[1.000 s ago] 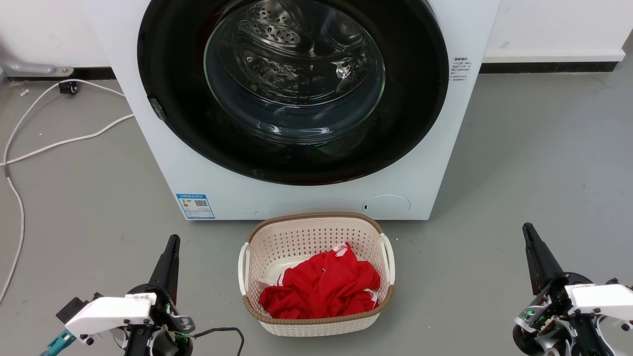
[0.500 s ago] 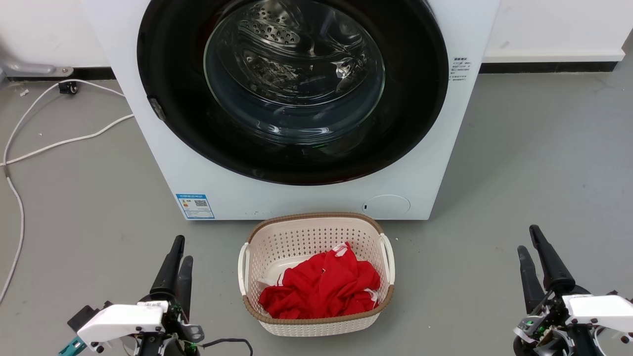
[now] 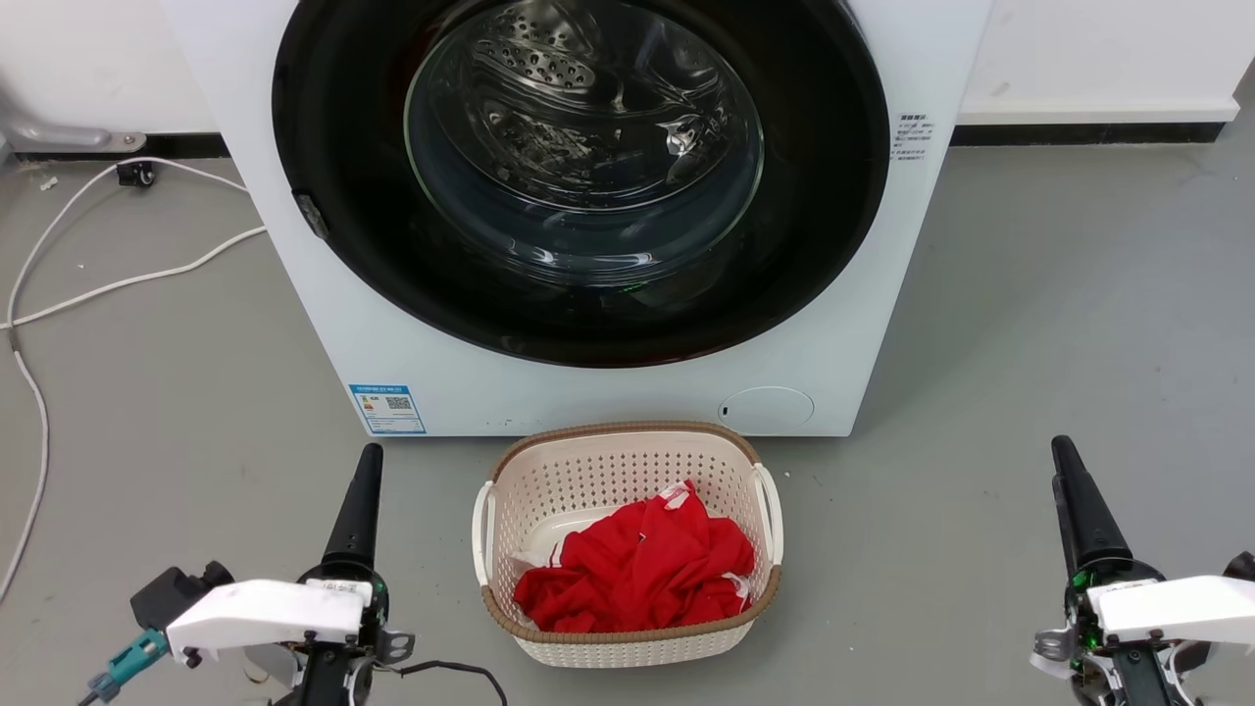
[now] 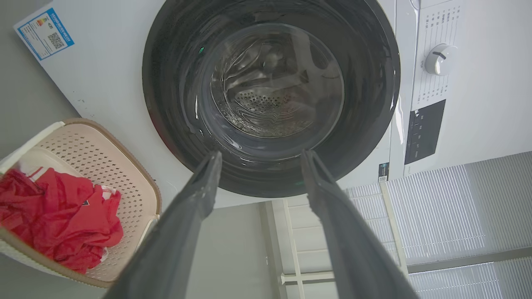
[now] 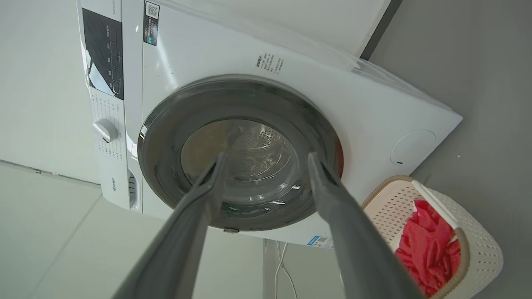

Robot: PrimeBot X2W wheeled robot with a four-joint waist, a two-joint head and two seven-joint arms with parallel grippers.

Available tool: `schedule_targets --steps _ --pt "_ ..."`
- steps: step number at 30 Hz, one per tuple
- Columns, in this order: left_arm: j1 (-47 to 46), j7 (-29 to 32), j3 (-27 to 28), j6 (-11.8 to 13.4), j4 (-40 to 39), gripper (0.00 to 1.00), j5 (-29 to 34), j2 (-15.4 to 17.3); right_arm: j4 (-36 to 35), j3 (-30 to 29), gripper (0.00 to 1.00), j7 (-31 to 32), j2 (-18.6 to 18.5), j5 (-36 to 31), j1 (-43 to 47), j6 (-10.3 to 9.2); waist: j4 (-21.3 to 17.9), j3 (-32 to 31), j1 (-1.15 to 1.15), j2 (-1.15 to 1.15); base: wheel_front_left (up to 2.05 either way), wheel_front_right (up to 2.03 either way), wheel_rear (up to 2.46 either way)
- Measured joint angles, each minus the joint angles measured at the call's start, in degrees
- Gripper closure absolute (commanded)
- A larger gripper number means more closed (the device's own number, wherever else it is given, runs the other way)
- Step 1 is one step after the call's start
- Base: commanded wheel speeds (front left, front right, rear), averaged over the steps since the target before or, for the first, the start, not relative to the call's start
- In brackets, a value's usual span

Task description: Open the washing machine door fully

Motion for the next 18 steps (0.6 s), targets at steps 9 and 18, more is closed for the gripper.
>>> schedule_targets --steps 9,18 --pt "-0.8 -2.0 -1.9 0.4 -1.6 0.00 11.7 0.0 -3.2 0.8 0.00 -2.1 0.1 -13.3 1.3 0.00 0.1 -0.1 0.00 0.00 0.00 0.00 0.00" --pt "-0.8 -4.0 -3.9 1.4 -2.0 0.00 20.8 0.0 -4.2 1.0 0.00 -4.0 0.1 -22.4 2.7 0.00 0.5 -0.1 0.00 0.00 0.00 0.00 0.00"
